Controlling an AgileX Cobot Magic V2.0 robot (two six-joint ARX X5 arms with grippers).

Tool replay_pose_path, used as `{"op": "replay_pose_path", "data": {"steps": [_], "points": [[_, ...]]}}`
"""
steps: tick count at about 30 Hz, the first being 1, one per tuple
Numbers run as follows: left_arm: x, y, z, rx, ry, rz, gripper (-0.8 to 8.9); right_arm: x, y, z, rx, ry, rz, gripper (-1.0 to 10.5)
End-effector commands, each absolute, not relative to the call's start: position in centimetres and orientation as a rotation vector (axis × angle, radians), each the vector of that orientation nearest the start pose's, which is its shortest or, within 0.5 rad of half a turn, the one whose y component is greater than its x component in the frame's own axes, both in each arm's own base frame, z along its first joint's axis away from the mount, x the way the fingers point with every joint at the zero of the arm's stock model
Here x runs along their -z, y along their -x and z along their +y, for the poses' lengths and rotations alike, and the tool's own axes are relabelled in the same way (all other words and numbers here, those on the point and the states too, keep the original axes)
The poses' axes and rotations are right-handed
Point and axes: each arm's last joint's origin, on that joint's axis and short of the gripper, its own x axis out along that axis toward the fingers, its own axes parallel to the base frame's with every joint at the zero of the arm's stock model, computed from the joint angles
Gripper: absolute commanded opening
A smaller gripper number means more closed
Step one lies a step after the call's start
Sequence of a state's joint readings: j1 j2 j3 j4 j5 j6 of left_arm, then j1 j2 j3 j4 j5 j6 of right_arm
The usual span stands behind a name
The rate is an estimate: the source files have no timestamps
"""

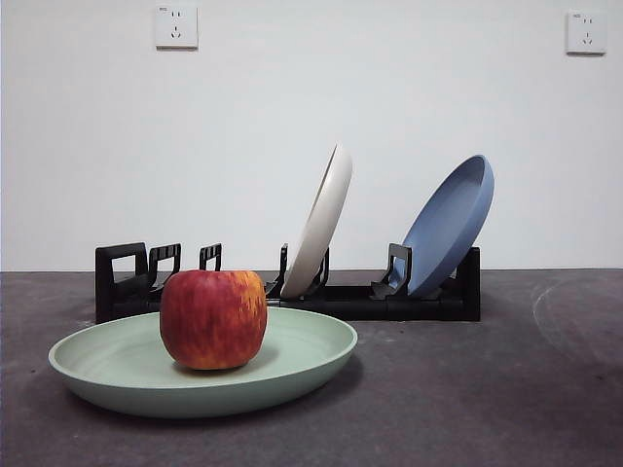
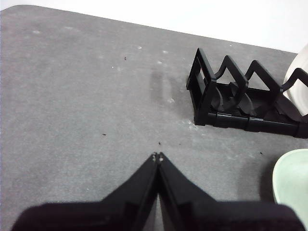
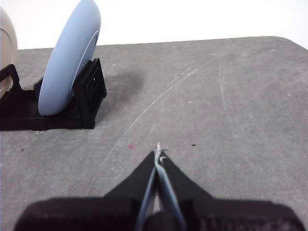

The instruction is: Take the green plate from the plate rack,put the plate on the table,take the apple from the table,put the apple in the plate

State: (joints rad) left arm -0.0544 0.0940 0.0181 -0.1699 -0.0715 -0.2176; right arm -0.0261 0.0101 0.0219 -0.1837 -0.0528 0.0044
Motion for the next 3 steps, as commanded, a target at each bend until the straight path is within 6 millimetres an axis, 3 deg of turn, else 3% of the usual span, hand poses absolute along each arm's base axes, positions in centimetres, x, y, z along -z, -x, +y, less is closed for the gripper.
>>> {"op": "replay_pose_path", "data": {"steps": [1,3], "points": [[-14.41,-10.0,-0.31,-0.045,0.189,0.243,-0.03,-15.03,-9.59,-0.1,-0.024,-0.023,0.175,0.0],[-14.41,-10.0,-0.31,-0.045,0.189,0.243,-0.03,-15.03,-9.59,-0.1,-0.024,-0.023,0.175,0.0]]}}
